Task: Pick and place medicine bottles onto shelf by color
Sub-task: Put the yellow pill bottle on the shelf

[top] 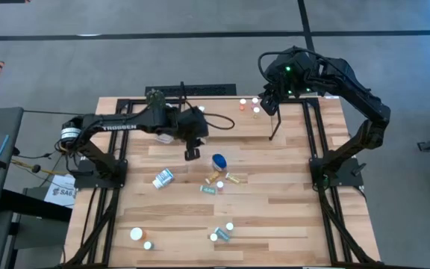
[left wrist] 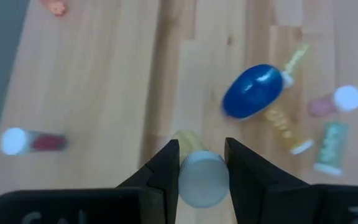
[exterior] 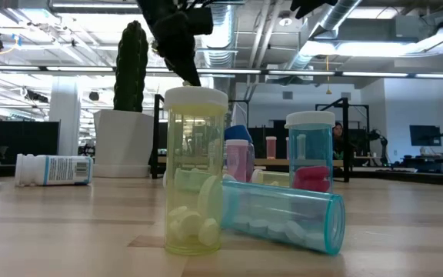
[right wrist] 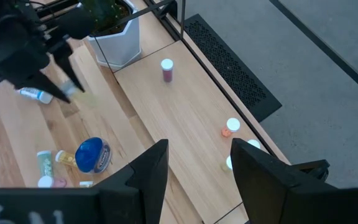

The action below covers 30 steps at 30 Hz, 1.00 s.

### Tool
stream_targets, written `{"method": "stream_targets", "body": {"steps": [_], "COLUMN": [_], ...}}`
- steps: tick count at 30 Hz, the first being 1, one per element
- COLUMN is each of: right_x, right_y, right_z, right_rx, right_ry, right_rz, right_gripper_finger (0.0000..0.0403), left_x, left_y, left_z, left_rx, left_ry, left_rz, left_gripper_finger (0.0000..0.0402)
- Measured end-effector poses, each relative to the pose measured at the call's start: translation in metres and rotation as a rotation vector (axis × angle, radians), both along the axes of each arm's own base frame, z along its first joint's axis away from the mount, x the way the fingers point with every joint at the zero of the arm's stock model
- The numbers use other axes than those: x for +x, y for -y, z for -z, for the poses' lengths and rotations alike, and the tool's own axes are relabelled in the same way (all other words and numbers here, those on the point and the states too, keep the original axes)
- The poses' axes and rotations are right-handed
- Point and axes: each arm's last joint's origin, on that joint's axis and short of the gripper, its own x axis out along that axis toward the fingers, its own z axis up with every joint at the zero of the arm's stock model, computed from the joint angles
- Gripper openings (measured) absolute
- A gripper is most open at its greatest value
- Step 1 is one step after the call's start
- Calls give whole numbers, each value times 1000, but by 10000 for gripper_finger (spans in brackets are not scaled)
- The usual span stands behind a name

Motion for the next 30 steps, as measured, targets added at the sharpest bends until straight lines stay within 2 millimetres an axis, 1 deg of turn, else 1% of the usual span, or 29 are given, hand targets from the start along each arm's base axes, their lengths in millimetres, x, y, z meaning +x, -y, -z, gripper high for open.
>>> {"method": "stream_targets", "body": {"steps": [3, 5, 7, 10, 14, 20, 24, 30], "right_x": [0, 0, 0, 0, 1, 1, 1, 1], "right_y": [0, 0, 0, 0, 0, 0, 0, 0], "right_z": [0, 0, 0, 0, 0, 0, 0, 0], "right_rx": [0, 0, 0, -1, -2, -2, -2, -2], "right_ry": [0, 0, 1, 4, 6, 6, 6, 7], "right_rz": [0, 0, 0, 0, -1, -1, -1, -1], "right_gripper_finger": [195, 195, 195, 195, 195, 195, 195, 195], "left_x": [3, 3, 9, 17, 29, 47, 54, 62], "left_y": [-7, -12, -16, -22, -34, -57, -74, -89], "left_z": [5, 12, 19, 31, 37, 41, 50, 59], "left_rx": [34, 48, 59, 58, 46, 54, 33, 12], "left_ry": [-22, -70, -97, -189, -268, -309, -349, -380], "left_rz": [34, 42, 51, 76, 94, 53, 20, -11], "left_gripper_finger": [83, 83, 83, 83, 83, 83, 83, 83]}}
